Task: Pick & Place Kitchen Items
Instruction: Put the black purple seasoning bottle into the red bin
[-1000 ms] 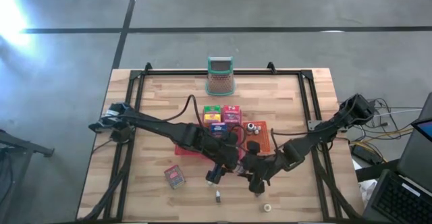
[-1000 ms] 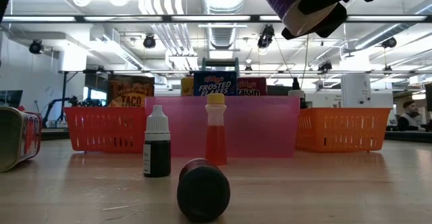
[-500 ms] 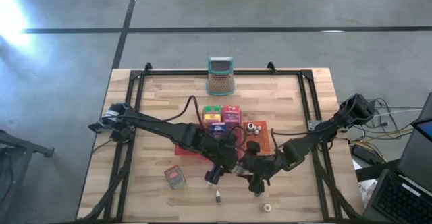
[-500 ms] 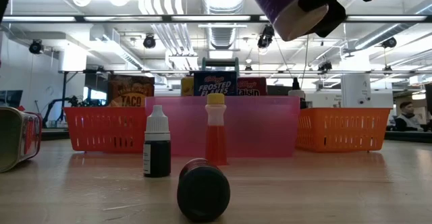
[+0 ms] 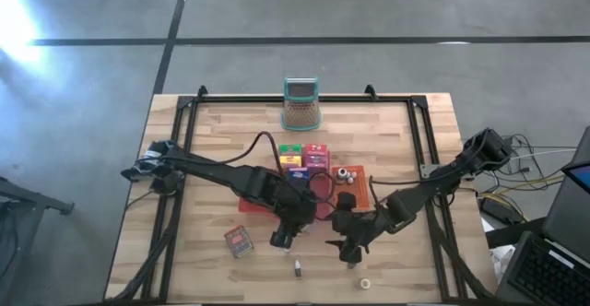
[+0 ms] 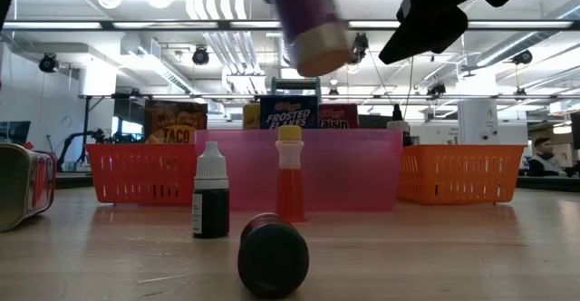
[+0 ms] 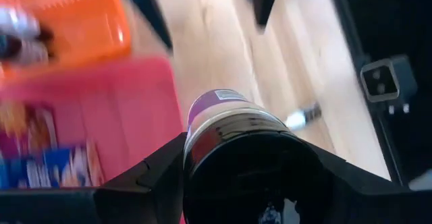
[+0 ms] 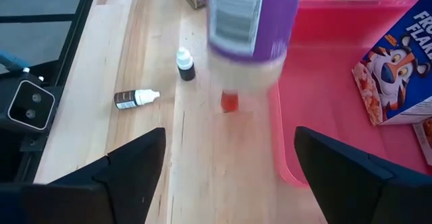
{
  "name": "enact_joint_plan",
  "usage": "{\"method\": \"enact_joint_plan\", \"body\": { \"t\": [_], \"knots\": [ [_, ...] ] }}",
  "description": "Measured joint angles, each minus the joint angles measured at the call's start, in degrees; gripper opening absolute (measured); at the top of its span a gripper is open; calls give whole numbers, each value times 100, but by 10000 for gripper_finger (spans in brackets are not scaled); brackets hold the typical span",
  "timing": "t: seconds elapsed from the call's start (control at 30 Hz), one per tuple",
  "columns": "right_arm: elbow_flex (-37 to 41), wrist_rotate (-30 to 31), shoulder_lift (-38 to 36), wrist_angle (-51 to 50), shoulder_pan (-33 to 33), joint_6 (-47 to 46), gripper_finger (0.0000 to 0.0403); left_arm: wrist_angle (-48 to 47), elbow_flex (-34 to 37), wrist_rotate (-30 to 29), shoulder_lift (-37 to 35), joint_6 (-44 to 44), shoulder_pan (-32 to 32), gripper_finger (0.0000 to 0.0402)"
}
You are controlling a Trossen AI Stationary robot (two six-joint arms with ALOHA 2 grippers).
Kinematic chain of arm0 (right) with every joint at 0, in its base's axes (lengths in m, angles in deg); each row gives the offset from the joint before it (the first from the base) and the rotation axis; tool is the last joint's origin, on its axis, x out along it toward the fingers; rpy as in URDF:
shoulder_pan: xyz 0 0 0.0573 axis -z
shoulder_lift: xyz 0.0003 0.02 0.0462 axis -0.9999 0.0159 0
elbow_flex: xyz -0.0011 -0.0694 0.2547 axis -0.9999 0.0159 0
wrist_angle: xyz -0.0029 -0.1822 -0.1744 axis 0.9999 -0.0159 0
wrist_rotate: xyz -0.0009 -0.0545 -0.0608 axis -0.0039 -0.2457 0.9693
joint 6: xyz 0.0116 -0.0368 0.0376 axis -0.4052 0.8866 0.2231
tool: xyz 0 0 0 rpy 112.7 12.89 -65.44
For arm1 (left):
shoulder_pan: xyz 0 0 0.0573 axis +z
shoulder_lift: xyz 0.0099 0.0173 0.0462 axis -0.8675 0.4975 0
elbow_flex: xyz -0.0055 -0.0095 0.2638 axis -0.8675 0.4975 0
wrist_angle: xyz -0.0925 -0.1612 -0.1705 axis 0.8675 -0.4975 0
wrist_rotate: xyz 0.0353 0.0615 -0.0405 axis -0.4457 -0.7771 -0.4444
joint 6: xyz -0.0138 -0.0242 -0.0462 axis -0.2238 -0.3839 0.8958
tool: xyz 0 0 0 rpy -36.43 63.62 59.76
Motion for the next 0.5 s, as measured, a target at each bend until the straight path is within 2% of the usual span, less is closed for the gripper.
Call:
{"method": "enact_joint_plan", "body": {
  "t": [0.27,0.5],
  "knots": [
    [0,0,1,-11,0,2,339,-1630,-25,-58,-68,1079,0,225],
    [1,0,2,-15,0,0,342,-2649,-23,-626,-368,1820,-11,225]
  ]
}}
